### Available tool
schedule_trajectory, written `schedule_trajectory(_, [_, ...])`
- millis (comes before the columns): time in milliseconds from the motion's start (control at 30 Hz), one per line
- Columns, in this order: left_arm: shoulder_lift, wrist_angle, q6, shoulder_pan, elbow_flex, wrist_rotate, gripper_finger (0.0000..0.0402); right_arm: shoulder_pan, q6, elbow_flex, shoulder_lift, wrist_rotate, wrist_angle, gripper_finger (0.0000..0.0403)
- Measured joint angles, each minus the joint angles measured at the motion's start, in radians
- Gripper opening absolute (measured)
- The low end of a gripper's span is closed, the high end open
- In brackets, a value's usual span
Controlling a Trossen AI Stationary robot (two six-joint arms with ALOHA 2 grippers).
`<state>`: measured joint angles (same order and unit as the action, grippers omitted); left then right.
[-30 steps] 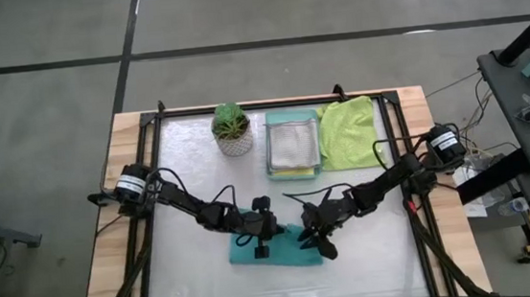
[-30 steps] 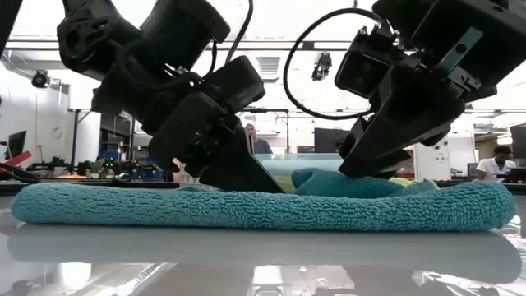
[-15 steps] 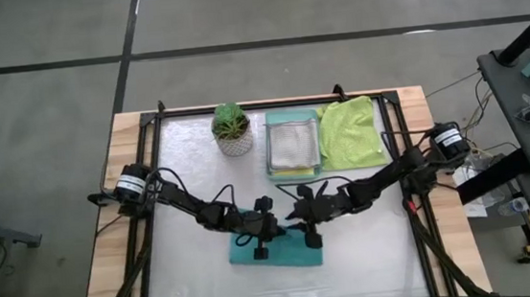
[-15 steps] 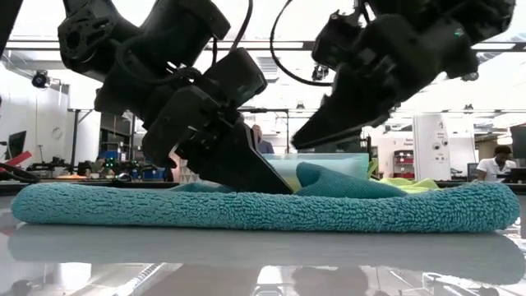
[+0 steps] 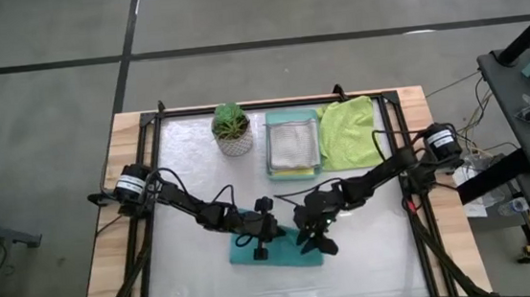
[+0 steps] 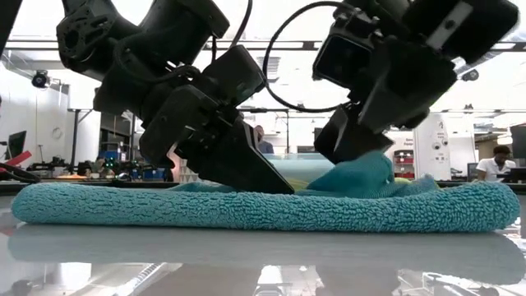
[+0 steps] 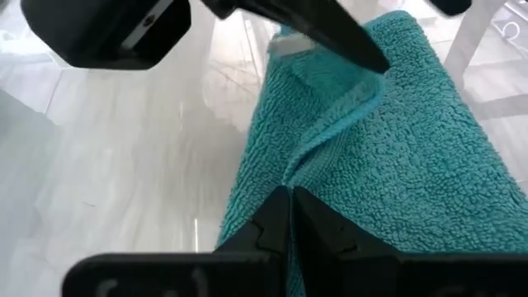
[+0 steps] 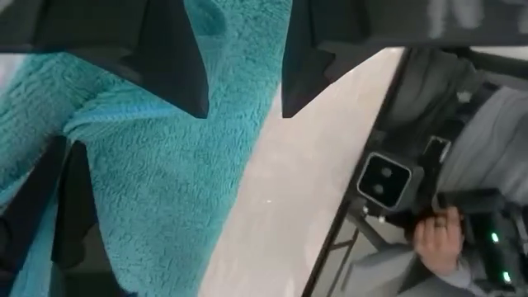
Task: Fold microfiber towels
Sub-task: Fold the blue microfiber cloth
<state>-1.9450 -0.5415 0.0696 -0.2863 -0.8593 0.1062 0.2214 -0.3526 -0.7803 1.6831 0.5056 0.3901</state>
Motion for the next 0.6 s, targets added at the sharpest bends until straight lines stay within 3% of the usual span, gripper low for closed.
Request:
schedule_trajectory(167, [0.0, 0.0, 0.001, 0.0, 0.0, 0.002, 0.0001, 0.02, -0.002, 0.0, -0.02, -0.033, -0.007, 0.0134])
schedule_trajectory(333, [0.0, -0.001, 0.001, 0.0, 0.0, 0.003, 0.0001, -0.001, 0.055, 0.0, -0.04, -0.187, -0.058, 0.0134])
schedule_trajectory(600, [0.0, -0.001, 0.001, 0.0, 0.0, 0.003, 0.0001, -0.011, 0.016, 0.0, -0.062, -0.195, -0.182, 0.015])
